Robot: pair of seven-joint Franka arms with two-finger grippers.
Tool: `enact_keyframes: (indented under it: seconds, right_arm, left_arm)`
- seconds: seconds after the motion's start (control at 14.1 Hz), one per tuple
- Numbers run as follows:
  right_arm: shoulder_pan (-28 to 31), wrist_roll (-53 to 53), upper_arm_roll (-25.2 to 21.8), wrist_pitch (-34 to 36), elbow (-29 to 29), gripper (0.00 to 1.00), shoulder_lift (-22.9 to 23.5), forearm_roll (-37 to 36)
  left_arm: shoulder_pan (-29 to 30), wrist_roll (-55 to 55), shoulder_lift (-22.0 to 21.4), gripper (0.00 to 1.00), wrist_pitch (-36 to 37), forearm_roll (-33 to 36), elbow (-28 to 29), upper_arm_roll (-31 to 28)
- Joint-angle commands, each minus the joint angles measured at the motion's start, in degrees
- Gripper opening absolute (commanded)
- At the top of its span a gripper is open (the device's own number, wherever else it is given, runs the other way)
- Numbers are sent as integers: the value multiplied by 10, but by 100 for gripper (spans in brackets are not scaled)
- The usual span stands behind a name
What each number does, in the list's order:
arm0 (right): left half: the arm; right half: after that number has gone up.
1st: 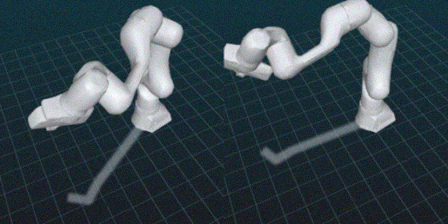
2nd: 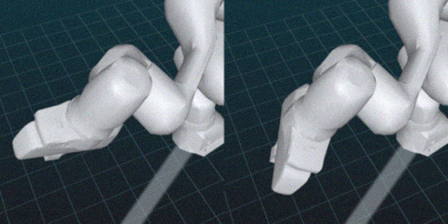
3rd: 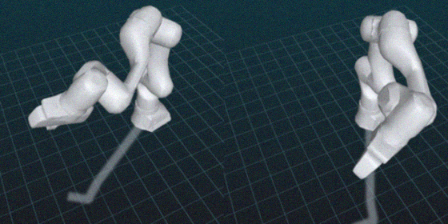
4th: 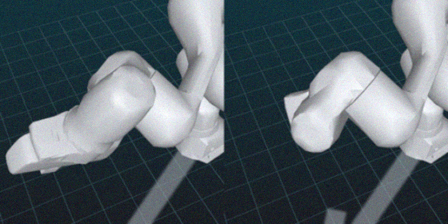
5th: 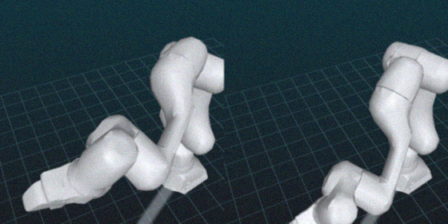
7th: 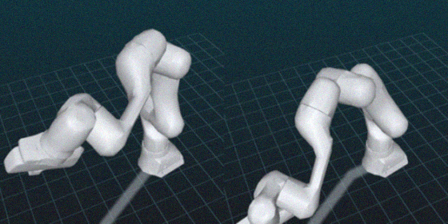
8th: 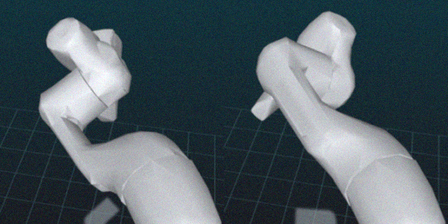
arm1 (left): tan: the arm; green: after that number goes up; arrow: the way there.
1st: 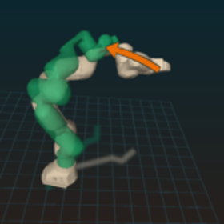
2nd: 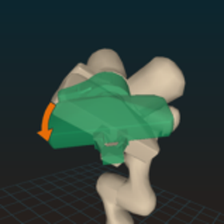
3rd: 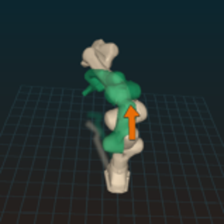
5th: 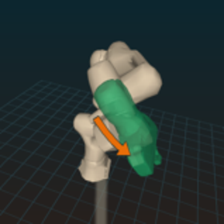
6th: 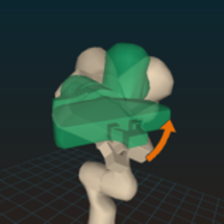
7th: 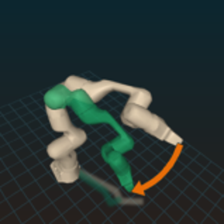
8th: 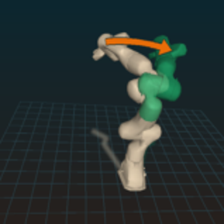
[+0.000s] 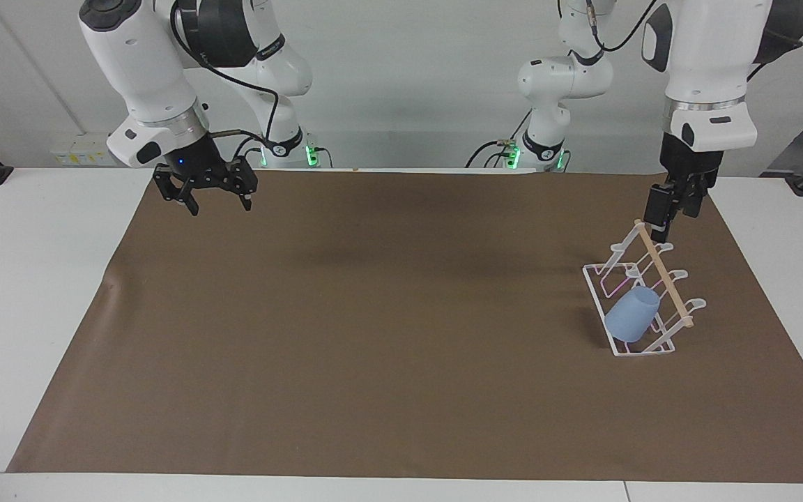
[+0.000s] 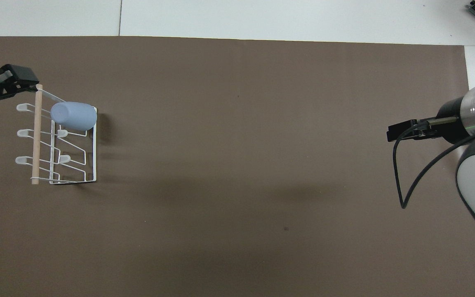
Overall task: Hang cup on cup holder
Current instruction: 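Open the left gripper and withdraw it from the hung cup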
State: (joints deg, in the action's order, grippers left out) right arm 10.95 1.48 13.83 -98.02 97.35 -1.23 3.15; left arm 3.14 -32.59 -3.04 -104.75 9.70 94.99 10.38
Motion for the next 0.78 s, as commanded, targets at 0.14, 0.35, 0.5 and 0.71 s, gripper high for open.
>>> enact_keyframes:
  seconds: [0.14,0.35,0.5,0.71]
  right_arm:
    - [10,11,5,1,4,100,-4,12]
    - [10,11,5,1,4,100,-4,12]
    - [10,11,5,1,4,100,-4,12]
    - [10,11,5,1,4,100,-4,12]
  left_arm:
    - [7,234,-27,100,108,-23,6,-4]
    - [27,348,-35,100,133,-61,11,-9]
    - [27,352,-36,100,127,-83,12,-9]
    - [27,351,-36,100,119,-98,15,-8]
